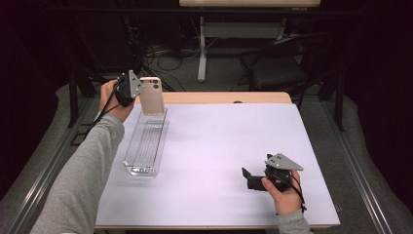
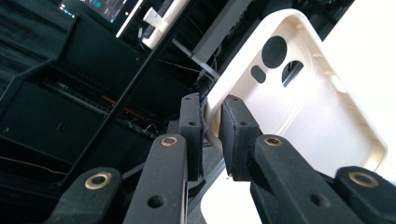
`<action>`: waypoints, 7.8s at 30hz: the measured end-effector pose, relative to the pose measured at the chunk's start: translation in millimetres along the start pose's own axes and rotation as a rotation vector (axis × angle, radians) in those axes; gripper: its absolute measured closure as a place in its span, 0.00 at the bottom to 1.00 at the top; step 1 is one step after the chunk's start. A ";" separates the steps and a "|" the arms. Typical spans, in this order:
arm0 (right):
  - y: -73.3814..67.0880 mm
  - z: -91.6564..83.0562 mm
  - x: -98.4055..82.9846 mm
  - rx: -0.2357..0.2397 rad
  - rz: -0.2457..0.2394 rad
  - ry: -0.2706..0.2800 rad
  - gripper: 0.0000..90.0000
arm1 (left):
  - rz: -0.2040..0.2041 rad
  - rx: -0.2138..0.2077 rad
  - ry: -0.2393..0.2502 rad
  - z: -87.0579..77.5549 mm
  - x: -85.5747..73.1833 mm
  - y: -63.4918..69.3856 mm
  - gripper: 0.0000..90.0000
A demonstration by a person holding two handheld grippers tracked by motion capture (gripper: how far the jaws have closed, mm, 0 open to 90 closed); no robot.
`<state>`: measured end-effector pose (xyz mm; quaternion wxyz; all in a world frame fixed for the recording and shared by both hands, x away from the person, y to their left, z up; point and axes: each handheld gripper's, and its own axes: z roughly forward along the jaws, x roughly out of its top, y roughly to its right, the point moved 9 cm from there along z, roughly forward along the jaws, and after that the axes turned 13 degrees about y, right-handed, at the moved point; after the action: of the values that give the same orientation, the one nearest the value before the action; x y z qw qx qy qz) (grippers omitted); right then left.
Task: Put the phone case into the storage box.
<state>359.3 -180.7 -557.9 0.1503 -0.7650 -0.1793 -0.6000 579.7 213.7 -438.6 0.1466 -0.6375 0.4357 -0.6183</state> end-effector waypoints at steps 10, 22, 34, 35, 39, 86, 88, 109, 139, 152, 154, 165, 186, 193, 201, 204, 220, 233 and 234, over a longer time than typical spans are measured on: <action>-4.2 4.0 -3.0 0.019 -0.007 -0.011 0.00 | -0.003 -0.005 -0.023 4.1 -14.3 10.2 0.89; -5.6 4.2 -2.8 0.021 0.000 -0.008 0.00 | -0.007 0.001 -0.016 9.0 -20.0 15.5 0.89; -8.1 5.8 -5.0 0.028 -0.001 -0.016 0.00 | -0.005 0.007 0.000 13.0 -26.7 24.2 0.89; -8.2 5.7 -5.0 0.029 -0.002 -0.015 0.00 | -0.009 0.003 0.001 13.1 -27.2 24.6 0.89; -7.5 5.3 -6.4 0.028 0.002 -0.020 0.00 | -0.008 0.009 0.008 12.7 -29.6 25.4 0.89; -12.8 9.4 -17.0 0.056 0.002 -0.059 0.00 | 0.048 -0.023 0.008 21.5 -46.3 27.2 0.87; -13.2 9.7 -17.1 0.059 0.001 -0.058 0.00 | 0.056 -0.021 0.007 22.5 -46.5 27.9 0.85; -13.1 10.4 -19.0 0.060 -0.008 -0.066 0.00 | 0.049 -0.025 0.026 24.7 -46.7 27.0 0.54; -15.6 13.0 -17.4 0.071 -0.024 -0.071 0.00 | 0.085 -0.005 -0.035 12.5 -53.2 15.4 0.44; -15.9 14.2 -18.8 0.072 -0.038 -0.077 0.00 | 0.023 0.018 -0.062 5.8 -50.1 11.6 0.45; -15.9 13.9 -19.3 0.072 -0.037 -0.081 0.00 | -0.006 0.018 -0.069 3.7 -50.0 10.2 0.45; -17.0 14.8 -20.1 0.074 -0.045 -0.082 0.00 | -0.297 -0.072 -0.091 -5.1 -52.6 12.1 0.43; -18.5 15.3 -19.0 0.082 -0.058 -0.082 0.00 | -0.771 -0.210 -0.030 -20.1 -31.3 16.4 0.30; -18.7 14.6 -16.6 0.084 -0.070 -0.077 0.00 | -0.875 -0.249 -0.040 -26.9 -26.5 17.9 0.21; -17.6 14.6 -15.9 0.091 -0.073 -0.074 0.00 | -0.908 -0.250 -0.044 -30.7 -24.7 15.9 0.21; -16.5 14.3 -15.4 0.092 -0.071 -0.073 0.00 | -0.904 -0.258 -0.042 -32.4 -23.0 15.8 0.19; -17.5 13.4 -15.0 0.097 -0.062 -0.075 0.00 | -0.901 -0.274 -0.037 -38.3 -14.2 19.8 0.16; -17.9 12.0 -13.9 0.098 -0.062 -0.069 0.00 | -0.833 -0.360 -0.037 -54.7 3.4 35.8 0.00; -17.6 11.6 -13.6 0.096 -0.061 -0.070 0.00 | -0.836 -0.374 -0.033 -56.5 6.3 37.7 0.01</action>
<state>358.5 -161.1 -573.5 0.1622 -0.7717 -0.2361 -0.5679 512.9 207.2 -451.0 -0.2262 -0.7838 0.2426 -0.5251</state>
